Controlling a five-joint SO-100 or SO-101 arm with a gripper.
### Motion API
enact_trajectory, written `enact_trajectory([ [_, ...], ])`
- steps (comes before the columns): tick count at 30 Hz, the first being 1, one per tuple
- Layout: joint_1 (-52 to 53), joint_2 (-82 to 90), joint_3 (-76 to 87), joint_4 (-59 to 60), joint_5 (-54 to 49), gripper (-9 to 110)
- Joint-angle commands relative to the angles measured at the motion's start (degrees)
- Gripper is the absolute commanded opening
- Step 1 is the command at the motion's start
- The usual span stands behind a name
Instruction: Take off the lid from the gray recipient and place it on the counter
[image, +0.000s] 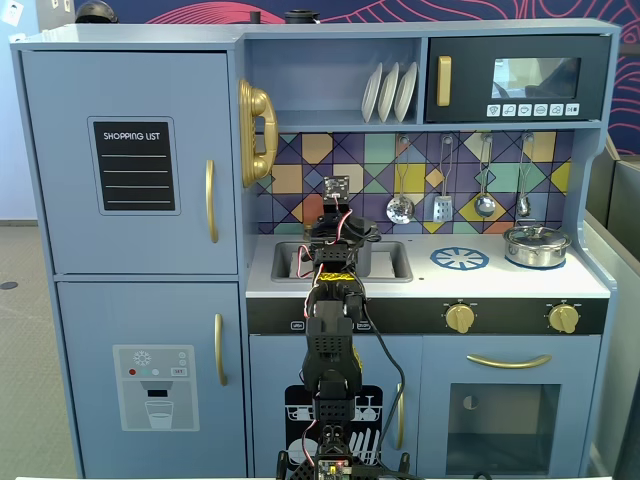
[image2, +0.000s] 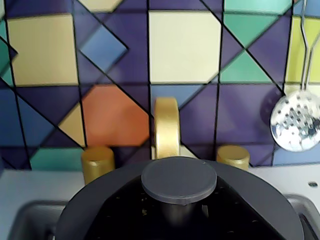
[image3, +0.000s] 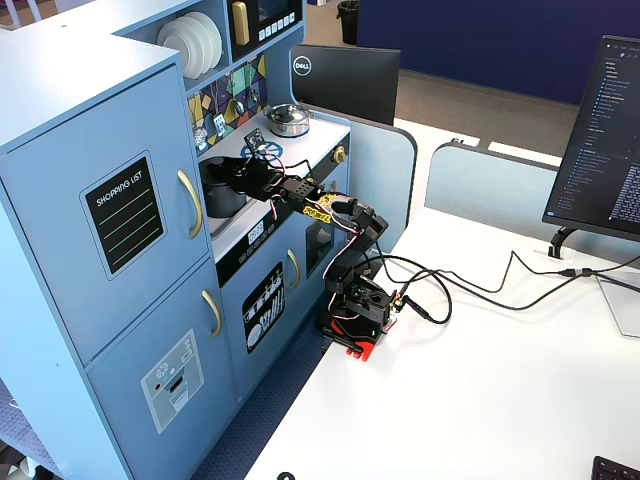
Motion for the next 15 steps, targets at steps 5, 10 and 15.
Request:
enact_trajectory([
  [5, -1.2, 6.9, -6.2, 1.5, -1.6, 0],
  [10, 1.2, 10.3, -6.5, 3.4, -2.3, 0],
  [15, 11.0, 11.2, -6.6, 4.0, 0.1, 0],
])
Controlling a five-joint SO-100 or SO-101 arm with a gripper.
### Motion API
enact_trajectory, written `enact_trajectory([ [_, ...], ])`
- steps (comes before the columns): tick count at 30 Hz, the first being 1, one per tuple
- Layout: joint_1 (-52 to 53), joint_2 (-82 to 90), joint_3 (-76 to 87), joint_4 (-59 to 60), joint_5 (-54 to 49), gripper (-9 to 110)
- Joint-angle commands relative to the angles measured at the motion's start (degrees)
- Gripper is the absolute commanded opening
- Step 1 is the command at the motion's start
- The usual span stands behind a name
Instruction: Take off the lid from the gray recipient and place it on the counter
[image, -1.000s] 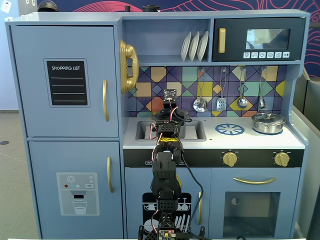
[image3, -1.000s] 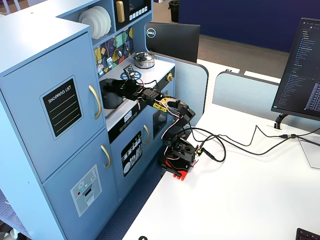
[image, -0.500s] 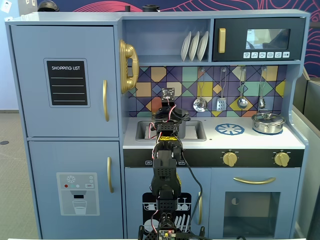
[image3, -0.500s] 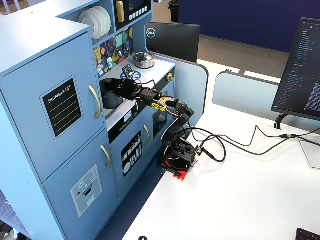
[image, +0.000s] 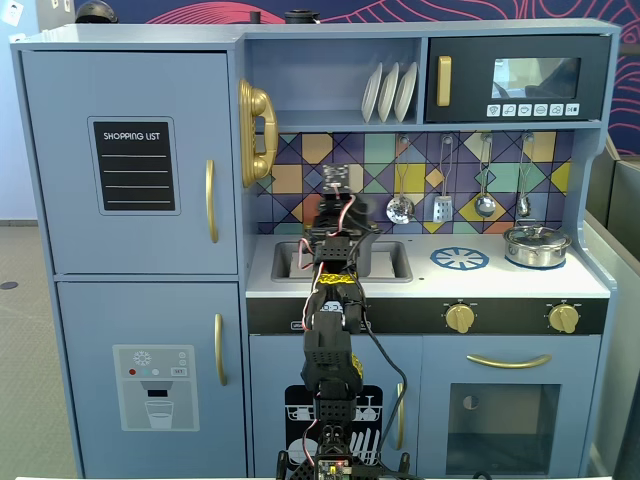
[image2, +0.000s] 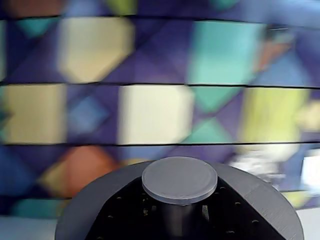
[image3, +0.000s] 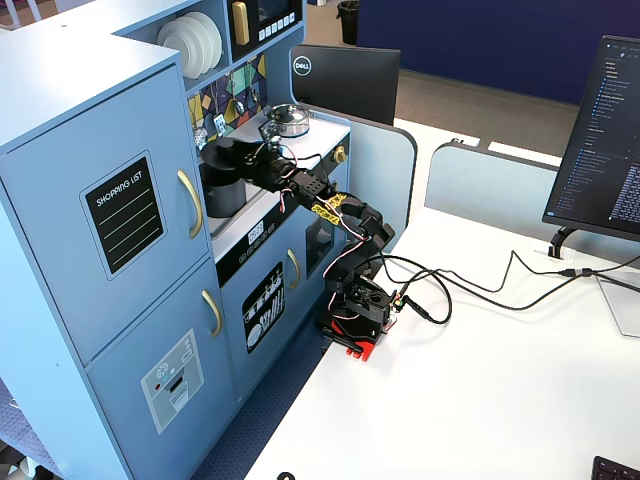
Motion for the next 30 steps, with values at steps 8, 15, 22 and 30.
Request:
enact_trajectory([
  [8, 18.9, 1.1, 2.1, -4.5, 3.5, 0],
  [15, 23.3, -3.5, 8.9, -12.3, 3.5, 0],
  [22, 25.0, -9.8, 10.7, -17.8, 3.3, 0],
  [30, 25.3, -15.5, 10.7, -21.7, 3.0, 0],
])
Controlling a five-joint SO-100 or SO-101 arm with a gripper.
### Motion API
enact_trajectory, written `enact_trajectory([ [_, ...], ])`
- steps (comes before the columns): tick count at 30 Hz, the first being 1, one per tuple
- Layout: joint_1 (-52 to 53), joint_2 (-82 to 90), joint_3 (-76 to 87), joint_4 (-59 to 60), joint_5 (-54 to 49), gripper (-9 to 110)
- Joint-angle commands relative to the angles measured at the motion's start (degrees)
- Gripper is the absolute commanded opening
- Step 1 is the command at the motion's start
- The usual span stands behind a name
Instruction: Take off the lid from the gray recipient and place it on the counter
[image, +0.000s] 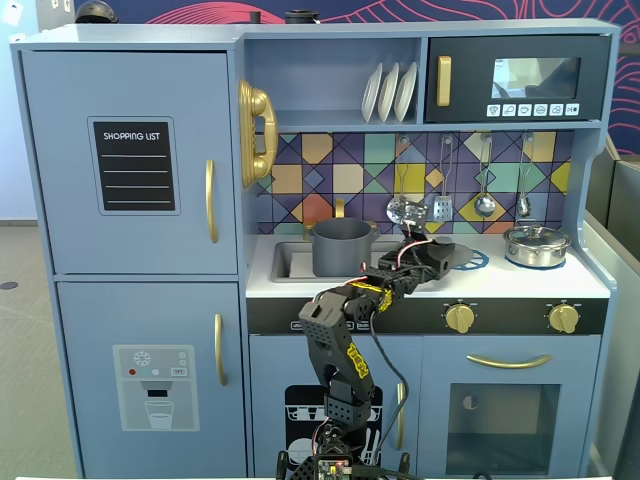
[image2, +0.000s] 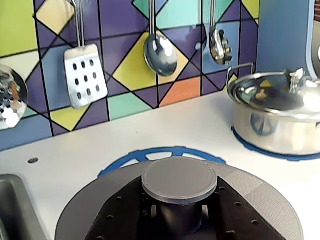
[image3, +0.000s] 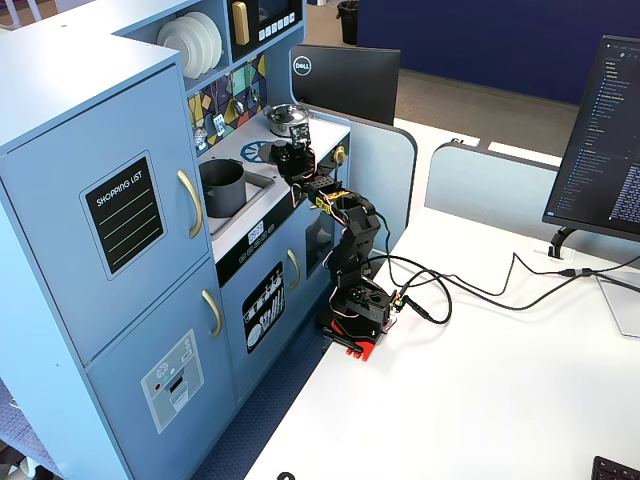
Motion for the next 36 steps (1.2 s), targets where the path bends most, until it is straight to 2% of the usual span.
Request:
enact_trajectory([
  [1, 0.8, -1.4, -0.3, -3.9, 0.0, 0],
  [22, 0.4, -7.7, 2.7, -9.6, -1.1, 0],
  [29, 1.1, -6.9, 4.1, -9.6, -0.9, 32],
  [32, 1.8, -6.3, 4.8, -9.8, -0.4, 38],
  [36, 3.0, -5.8, 4.7, -9.8, -0.4, 39],
])
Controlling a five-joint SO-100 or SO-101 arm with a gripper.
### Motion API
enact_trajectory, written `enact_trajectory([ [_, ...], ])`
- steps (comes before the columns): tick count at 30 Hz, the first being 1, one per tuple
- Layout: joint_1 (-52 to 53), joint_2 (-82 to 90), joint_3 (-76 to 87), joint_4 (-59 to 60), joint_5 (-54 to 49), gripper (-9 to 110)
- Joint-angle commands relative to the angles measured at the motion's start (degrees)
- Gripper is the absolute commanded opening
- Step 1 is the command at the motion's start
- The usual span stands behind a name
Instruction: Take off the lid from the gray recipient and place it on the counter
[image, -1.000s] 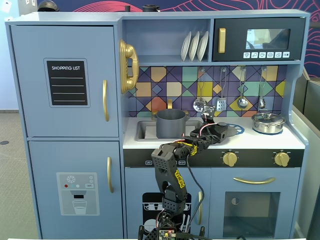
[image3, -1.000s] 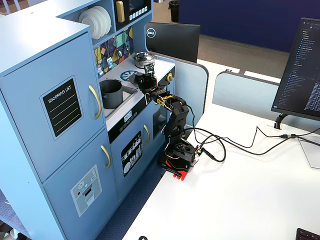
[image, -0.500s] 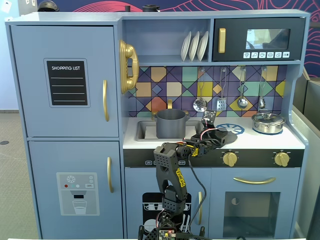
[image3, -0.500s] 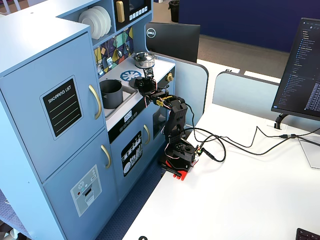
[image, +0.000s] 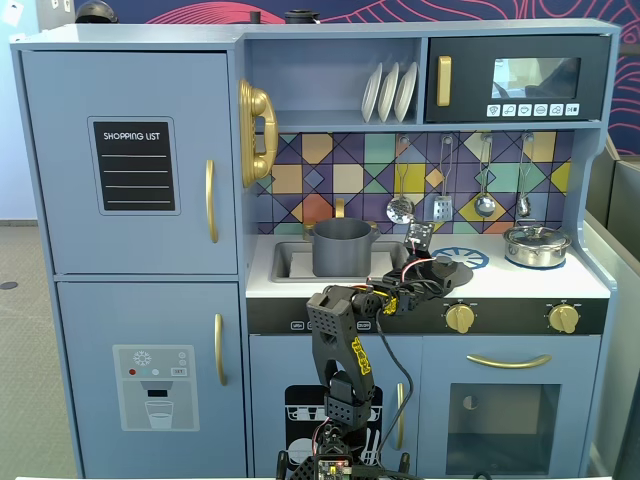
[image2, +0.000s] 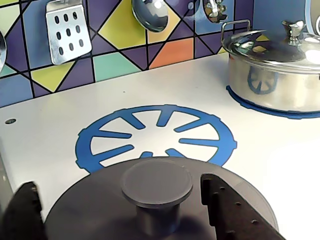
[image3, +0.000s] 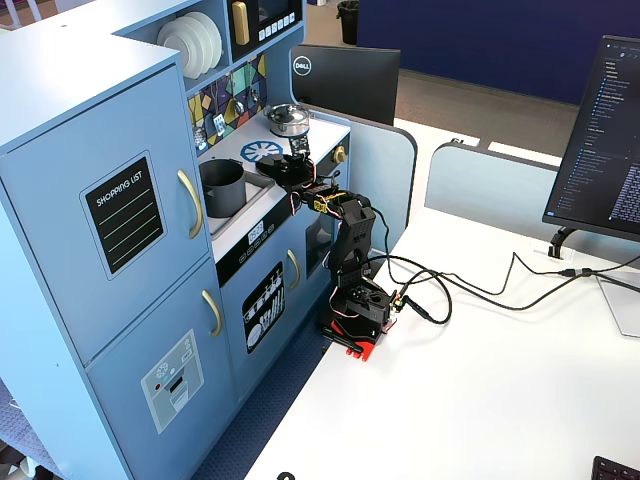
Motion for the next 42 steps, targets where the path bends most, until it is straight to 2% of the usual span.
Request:
enact_trajectory([
  [1, 1.7, 1.8, -0.3, -0.8, 0.1, 39],
  [15, 0.8, 7.6, -0.6, -1.5, -1.3, 35],
  [20, -1.8, 19.2, -0.1, 5.7, -1.5, 32],
  [23, -3.4, 31.1, 1.1, 20.0, -2.3, 26],
  [27, -7.4, 49.0, -1.4, 52.1, -0.4, 11],
  [29, -9.3, 54.1, -3.0, 63.7, -0.6, 2],
  [34, -18.4, 60.7, -6.3, 90.6, 0.4, 0],
  [37, -25.4, 60.2, -3.4, 100.1, 1.8, 0],
  [42, -34.3, 60.8, 12.3, 100.6, 12.2, 0],
])
